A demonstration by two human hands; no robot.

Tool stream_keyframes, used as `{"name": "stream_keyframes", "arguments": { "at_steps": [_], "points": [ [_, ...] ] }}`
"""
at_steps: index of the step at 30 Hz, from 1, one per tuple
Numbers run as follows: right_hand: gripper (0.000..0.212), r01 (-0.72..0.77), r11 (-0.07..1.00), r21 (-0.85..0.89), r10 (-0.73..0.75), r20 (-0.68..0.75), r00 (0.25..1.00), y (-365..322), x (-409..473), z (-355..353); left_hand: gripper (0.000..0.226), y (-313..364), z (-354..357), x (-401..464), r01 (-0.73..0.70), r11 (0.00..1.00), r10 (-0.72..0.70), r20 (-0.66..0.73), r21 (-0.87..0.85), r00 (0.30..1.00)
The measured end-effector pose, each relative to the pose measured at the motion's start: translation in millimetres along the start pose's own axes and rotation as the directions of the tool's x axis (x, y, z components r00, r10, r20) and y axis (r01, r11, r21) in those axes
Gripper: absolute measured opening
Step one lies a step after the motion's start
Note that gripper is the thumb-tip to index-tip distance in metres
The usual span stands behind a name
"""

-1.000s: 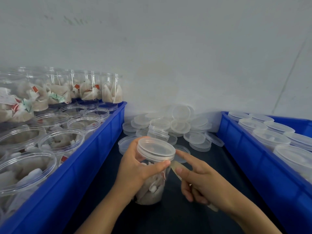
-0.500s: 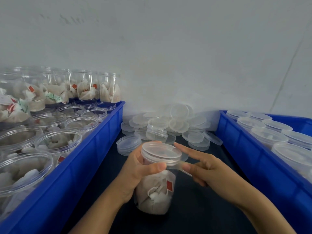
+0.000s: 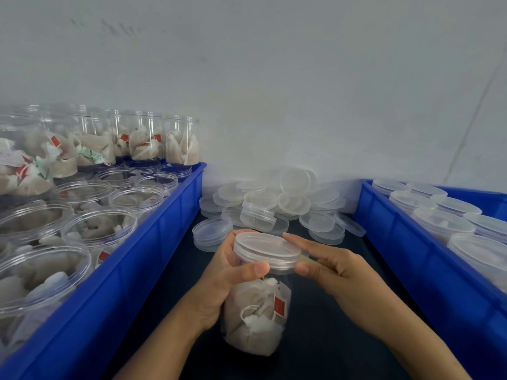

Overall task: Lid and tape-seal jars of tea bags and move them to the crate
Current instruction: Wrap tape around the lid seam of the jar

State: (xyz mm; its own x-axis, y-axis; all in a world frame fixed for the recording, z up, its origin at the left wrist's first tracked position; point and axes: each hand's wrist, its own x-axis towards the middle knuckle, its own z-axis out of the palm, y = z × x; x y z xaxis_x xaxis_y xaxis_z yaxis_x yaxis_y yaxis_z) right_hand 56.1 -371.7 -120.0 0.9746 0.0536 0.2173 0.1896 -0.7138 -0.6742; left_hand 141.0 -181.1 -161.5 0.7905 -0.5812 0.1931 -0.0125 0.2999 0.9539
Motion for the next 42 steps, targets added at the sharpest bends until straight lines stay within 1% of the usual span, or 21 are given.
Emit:
{"name": "stream_keyframes", "arguments": {
  "at_steps": [4, 6, 9, 11, 13, 15, 16, 18, 19, 21, 22, 25, 28, 33, 37, 42],
  "points": [
    [0.053, -0.025, 0.999, 0.046, 0.024, 0.021, 0.999, 3.0, 3.3, 4.5, 0.113, -2.4, -0.4, -0.5, 0.002, 1.000, -0.002, -0.021, -0.030, 1.000],
    [0.053, -0.026, 0.995, 0.099, 0.023, 0.037, 0.999, 5.0, 3.5, 4.9, 0.112, -2.9, 0.0, -0.5, -0.008, 0.999, 0.007, -0.021, -0.039, 1.000],
    [0.051, -0.036, 0.983, 0.179, 0.034, 0.015, 0.999, 8.0, 4.1, 5.4, 0.110, -4.0, 1.9, 0.4, -0.044, 0.999, 0.044, -0.025, 0.001, 0.999],
    [0.044, -0.051, 0.971, 0.232, 0.057, -0.022, 0.998, 9.1, 3.8, 5.9, 0.104, -4.4, 4.3, 0.9, -0.072, 0.996, 0.074, -0.036, 0.047, 0.997],
    [0.039, -0.066, 0.973, 0.221, 0.080, -0.052, 0.995, 9.0, 2.9, 8.4, 0.088, -5.0, 5.6, -0.8, -0.094, 0.993, 0.098, -0.046, 0.077, 0.994],
    [0.038, -0.084, 0.984, 0.158, 0.102, -0.107, 0.989, 6.4, 1.4, 11.8, 0.069, -5.0, 10.8, -4.0, -0.161, 0.973, 0.180, -0.100, 0.168, 0.979],
    [0.038, -0.091, 0.985, 0.144, 0.112, -0.137, 0.984, 4.9, 0.7, 13.7, 0.067, -6.0, 14.7, -5.9, -0.206, 0.947, 0.246, -0.142, 0.248, 0.959],
    [0.036, -0.100, 0.986, 0.134, 0.124, -0.184, 0.975, 2.0, -0.3, 18.3, 0.061, -8.2, 24.8, -9.9, -0.270, 0.871, 0.382, -0.221, 0.410, 0.897],
    [0.035, -0.103, 0.987, 0.122, 0.126, -0.203, 0.971, 0.7, -1.0, 20.8, 0.053, -9.5, 29.6, -11.3, -0.280, 0.838, 0.426, -0.240, 0.468, 0.872],
    [0.033, -0.104, 0.990, 0.091, 0.123, -0.239, 0.963, -1.5, -2.3, 25.0, 0.041, -10.3, 34.8, -12.2, -0.259, 0.799, 0.452, -0.258, 0.542, 0.854],
    [0.035, -0.107, 0.991, 0.076, 0.123, -0.255, 0.959, -2.7, -2.8, 26.3, 0.041, -9.9, 35.0, -11.9, -0.237, 0.792, 0.443, -0.262, 0.562, 0.858],
    [0.042, -0.129, 0.992, 0.016, 0.128, -0.269, 0.955, -4.5, -3.5, 28.0, 0.060, -7.3, 31.8, -11.0, -0.176, 0.776, 0.404, -0.264, 0.605, 0.876],
    [0.045, -0.124, 0.992, -0.024, 0.113, -0.262, 0.958, -6.2, -4.8, 28.3, 0.069, -5.1, 31.1, -9.0, -0.145, 0.791, 0.367, -0.271, 0.594, 0.890],
    [0.048, -0.070, 0.997, -0.045, 0.058, -0.238, 0.970, -11.8, -6.6, 29.7, 0.068, -3.7, 30.1, -6.3, -0.112, 0.836, 0.336, -0.341, 0.537, 0.878],
    [0.050, 0.000, 1.000, 0.006, 0.001, -0.188, 0.982, -15.0, -7.5, 30.7, 0.072, -0.6, 26.4, -3.7, -0.125, 0.851, 0.335, -0.346, 0.510, 0.876],
    [0.046, -0.047, 0.997, 0.062, 0.054, -0.124, 0.991, -14.5, -6.8, 22.8, 0.071, 1.4, 23.0, -2.0, -0.133, 0.878, 0.313, -0.341, 0.460, 0.886]
  ]
}}
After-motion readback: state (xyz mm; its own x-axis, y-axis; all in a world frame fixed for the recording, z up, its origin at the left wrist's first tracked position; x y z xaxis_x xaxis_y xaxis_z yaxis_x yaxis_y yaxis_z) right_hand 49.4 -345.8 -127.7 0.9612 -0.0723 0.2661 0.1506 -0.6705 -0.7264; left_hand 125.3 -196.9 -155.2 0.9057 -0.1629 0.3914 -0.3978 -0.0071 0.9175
